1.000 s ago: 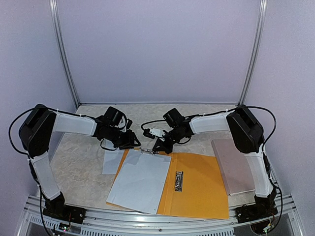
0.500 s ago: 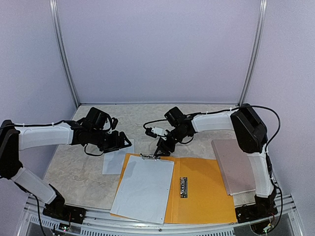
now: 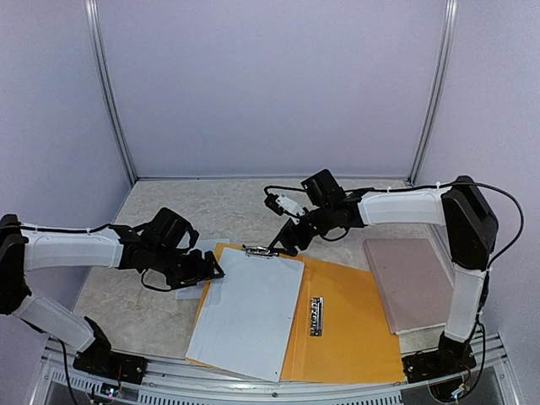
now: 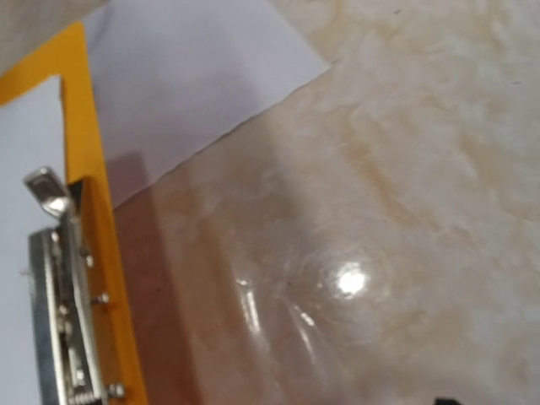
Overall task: Put the files into the folder
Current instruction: Clamp the file in the folder, then pick up the folder with files from the center of the board.
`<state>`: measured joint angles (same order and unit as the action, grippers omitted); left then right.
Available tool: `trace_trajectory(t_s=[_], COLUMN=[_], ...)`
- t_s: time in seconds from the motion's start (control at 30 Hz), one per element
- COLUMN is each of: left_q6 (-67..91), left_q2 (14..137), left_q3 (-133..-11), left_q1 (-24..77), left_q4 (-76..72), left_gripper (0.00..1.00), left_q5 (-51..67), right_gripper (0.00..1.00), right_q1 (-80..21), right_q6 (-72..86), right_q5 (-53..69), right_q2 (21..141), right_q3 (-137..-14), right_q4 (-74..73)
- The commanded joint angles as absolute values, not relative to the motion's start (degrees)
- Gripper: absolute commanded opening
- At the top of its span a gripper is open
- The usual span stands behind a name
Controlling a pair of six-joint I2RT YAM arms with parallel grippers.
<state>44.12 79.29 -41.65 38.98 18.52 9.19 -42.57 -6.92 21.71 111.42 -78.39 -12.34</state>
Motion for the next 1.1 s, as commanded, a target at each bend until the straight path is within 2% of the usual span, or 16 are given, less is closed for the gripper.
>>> trace_trajectory(t_s=[0.0, 0.2, 0.4, 0.7, 0.9, 1.07], left_q6=[44.61, 44.34, 44.69, 43.67, 44.68, 45.61], left_q2=[81.11, 84.01, 89.36, 101.0, 104.13, 106.23], left_q3=[-41.11, -41.43, -42.29, -48.55, -50.51, -52.18], left_q1=[39.37, 39.37, 40.52, 43.59, 45.92, 48.55], left_q4=[17.59, 15.82, 13.86, 18.56, 21.39, 24.6], left_gripper=[0.88, 0.84, 0.78, 0.71, 0.68, 0.68], left_q5=[8.66, 10.13, 10.08, 7.17, 4.71, 0.73], right_gripper=[0.8, 0.8, 0.8, 0.8, 0.8, 0.79], right_q1=[-42.61, -43.85, -45.29, -47.35, -47.23, -46.31], right_q6=[-2.37, -11.8, -13.41, -23.39, -29.27, -28.24], right_q5=[16.52, 20.84, 21.02, 14.93, 18.88, 21.08], right_q2=[111.11, 115.24, 121.31, 127.1, 128.26, 129.28], right_q3=[-78.4, -81.25, -87.06, -98.09, -101.57, -102.9], right_q4=[-14.26, -17.68, -21.11, -34.27, -39.26, -38.61])
